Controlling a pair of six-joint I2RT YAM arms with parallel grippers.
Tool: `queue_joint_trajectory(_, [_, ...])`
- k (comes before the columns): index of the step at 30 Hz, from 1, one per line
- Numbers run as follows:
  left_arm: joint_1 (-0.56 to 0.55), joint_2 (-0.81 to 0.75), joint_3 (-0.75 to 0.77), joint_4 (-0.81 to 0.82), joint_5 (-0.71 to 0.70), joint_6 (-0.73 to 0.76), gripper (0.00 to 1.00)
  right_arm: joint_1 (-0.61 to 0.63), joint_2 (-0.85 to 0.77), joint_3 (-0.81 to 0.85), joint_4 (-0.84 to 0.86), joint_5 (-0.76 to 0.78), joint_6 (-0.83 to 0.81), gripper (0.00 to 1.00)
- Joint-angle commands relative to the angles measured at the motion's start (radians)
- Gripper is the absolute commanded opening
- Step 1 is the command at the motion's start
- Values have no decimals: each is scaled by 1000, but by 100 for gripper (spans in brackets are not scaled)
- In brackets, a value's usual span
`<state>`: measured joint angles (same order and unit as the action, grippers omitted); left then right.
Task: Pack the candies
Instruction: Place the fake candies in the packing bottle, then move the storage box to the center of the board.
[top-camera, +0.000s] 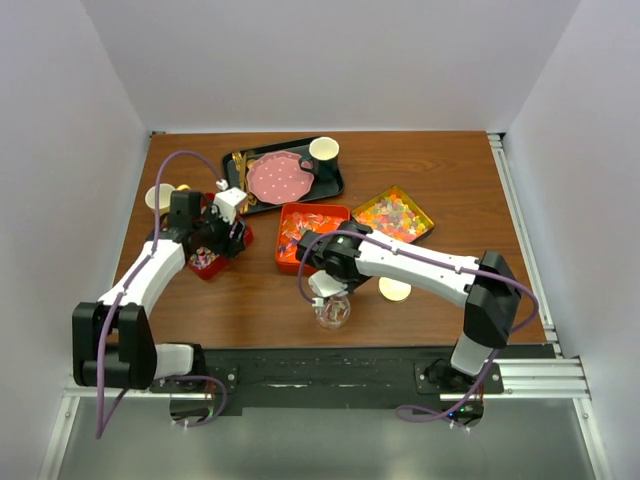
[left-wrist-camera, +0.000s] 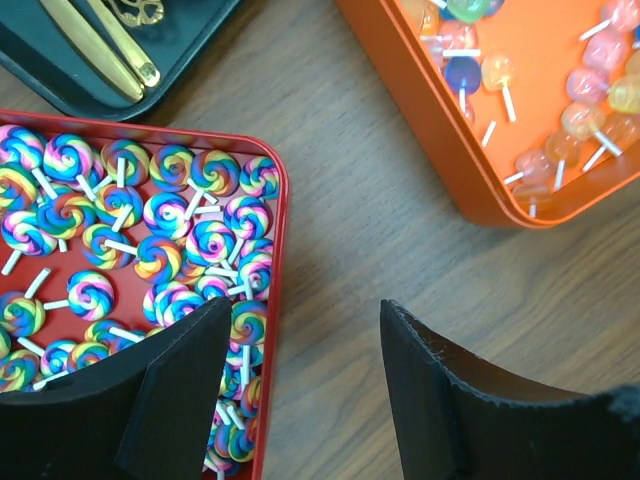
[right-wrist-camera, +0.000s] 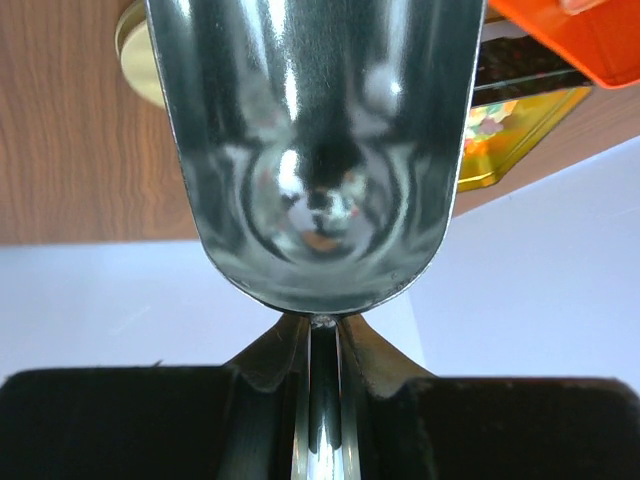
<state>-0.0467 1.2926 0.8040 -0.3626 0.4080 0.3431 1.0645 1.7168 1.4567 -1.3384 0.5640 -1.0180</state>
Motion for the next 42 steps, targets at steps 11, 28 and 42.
queue_joint_trajectory(11, [-1,177,75,-2,14,174,36,-44,-60,48,-186,-84,177,0])
queue_joint_trajectory(28, [-25,80,-31,-378,249,684,0,-274,-68,90,-131,-113,185,0])
queue_joint_trajectory(42, [-225,57,14,-394,281,834,0,-415,-51,202,-114,-113,171,0])
